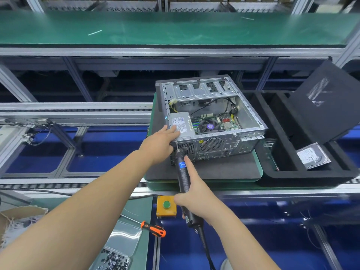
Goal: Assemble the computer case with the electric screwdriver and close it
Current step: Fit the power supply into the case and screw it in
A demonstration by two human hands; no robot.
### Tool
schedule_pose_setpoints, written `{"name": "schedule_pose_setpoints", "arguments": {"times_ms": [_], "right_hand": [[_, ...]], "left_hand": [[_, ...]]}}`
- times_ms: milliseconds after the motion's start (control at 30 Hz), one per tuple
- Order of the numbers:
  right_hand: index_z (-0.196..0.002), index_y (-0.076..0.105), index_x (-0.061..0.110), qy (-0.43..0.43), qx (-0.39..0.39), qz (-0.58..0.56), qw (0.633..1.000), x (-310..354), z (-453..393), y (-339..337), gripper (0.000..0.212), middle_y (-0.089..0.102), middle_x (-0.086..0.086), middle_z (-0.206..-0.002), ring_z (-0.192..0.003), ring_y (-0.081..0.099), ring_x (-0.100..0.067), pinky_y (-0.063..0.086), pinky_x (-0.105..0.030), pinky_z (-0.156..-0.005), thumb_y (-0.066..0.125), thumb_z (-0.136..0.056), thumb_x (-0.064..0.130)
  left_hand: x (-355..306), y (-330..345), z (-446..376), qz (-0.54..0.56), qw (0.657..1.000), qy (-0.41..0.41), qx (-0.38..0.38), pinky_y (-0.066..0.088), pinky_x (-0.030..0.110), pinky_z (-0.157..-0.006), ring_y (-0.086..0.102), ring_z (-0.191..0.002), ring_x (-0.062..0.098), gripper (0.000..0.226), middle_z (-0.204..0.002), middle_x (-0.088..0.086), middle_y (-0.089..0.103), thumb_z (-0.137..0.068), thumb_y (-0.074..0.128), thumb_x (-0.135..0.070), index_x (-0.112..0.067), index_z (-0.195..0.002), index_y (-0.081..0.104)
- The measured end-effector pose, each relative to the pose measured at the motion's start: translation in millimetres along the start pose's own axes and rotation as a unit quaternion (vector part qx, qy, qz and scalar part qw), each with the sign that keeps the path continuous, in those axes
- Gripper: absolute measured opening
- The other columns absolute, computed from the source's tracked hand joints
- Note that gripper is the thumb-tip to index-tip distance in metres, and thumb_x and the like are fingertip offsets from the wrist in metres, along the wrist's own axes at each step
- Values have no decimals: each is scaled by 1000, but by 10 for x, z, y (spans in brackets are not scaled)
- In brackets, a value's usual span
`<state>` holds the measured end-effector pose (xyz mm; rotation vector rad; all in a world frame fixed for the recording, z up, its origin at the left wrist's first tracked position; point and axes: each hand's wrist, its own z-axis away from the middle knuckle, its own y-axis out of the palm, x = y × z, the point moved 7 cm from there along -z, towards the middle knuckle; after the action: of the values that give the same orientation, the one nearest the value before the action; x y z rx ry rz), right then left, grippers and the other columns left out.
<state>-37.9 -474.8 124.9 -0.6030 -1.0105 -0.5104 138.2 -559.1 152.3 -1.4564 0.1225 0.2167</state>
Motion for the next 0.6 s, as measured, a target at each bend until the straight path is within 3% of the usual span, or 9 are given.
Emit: {"name": "schedule_pose_setpoints", "arguments": {"times_ms": [167,267,433,467,533,600], "right_hand": [[-151,-4,71,-10,-2,16,1000,-5,2,15,126,47,7,-148,-88,67,-11,54,-16,-63,79,-72,16],[-152,0,70,-16,-7,18,1000,24,50,-64,123,40,12,-154,-107,66,-15,55,-17,-73,84,-76,22],[-148,8,74,-10,-30,25,999,-24,256,-389,109,52,7,-145,-77,64,-4,52,-16,-67,77,-79,26],[-149,9,73,-10,-34,25,999,-29,294,-473,109,54,6,-143,-75,63,-4,52,-19,-69,77,-79,26],[-151,10,70,-14,-42,23,999,-12,348,-668,109,56,3,-142,-71,62,-4,53,-24,-73,77,-80,23],[-153,12,68,-27,-51,15,998,22,365,-895,108,55,5,-144,-71,64,-6,54,-27,-73,77,-81,20]], "left_hand": [[-6,-21,5,8,1000,-8,9,47,46,-106,12,-156,13,68,-168,-20,14,-95,40,-9,-37,-156,32],[-14,-17,-8,19,1000,-12,5,47,47,-106,14,-156,13,63,-167,-19,18,-96,38,-9,-36,-153,37],[-90,-74,-33,30,997,-37,-57,51,47,-98,32,-151,21,39,-151,-8,50,-96,36,-5,-18,-124,61],[-133,-101,-52,15,996,-48,-76,51,45,-97,41,-145,26,38,-149,-5,54,-98,37,-7,-18,-121,65],[-248,-186,-99,-17,989,-83,-120,53,41,-86,60,-115,34,35,-126,4,68,-99,40,-13,-17,-111,72],[-390,-269,-127,-11,980,-125,-152,52,39,-80,63,-99,35,33,-110,8,73,-97,43,-18,-19,-109,75]]}}
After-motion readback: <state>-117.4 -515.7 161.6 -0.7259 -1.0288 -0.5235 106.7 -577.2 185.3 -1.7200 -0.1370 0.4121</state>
